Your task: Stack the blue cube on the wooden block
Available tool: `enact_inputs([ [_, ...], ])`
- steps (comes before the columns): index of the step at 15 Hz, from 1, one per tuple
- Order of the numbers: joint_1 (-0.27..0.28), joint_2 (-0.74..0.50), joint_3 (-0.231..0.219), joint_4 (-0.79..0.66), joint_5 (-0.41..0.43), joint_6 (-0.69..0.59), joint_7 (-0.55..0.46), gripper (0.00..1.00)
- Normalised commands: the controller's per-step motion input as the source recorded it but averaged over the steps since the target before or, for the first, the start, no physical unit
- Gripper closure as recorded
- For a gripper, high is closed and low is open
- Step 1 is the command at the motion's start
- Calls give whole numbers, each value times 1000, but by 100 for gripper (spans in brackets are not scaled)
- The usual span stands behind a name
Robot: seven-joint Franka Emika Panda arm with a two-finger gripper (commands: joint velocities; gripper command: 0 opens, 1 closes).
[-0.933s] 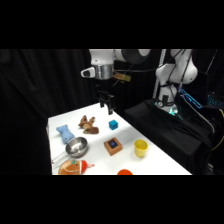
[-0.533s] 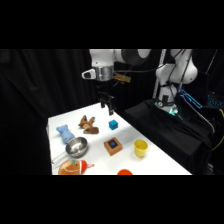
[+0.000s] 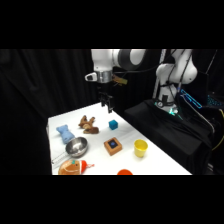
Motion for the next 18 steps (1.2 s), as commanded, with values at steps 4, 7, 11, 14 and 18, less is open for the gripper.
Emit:
enact_inputs([
  [4, -115, -149, -95, -252, 134, 249, -399, 0],
  [7, -104, -100, -78, -217, 119, 277, -336, 0],
  [11, -73, -85, -49, -264, 128, 353, -267, 0],
  [14, -45, -52, -23, -267, 159, 344, -262, 0],
  [18, -24, 27, -5, -199, 215, 318, -287, 0],
])
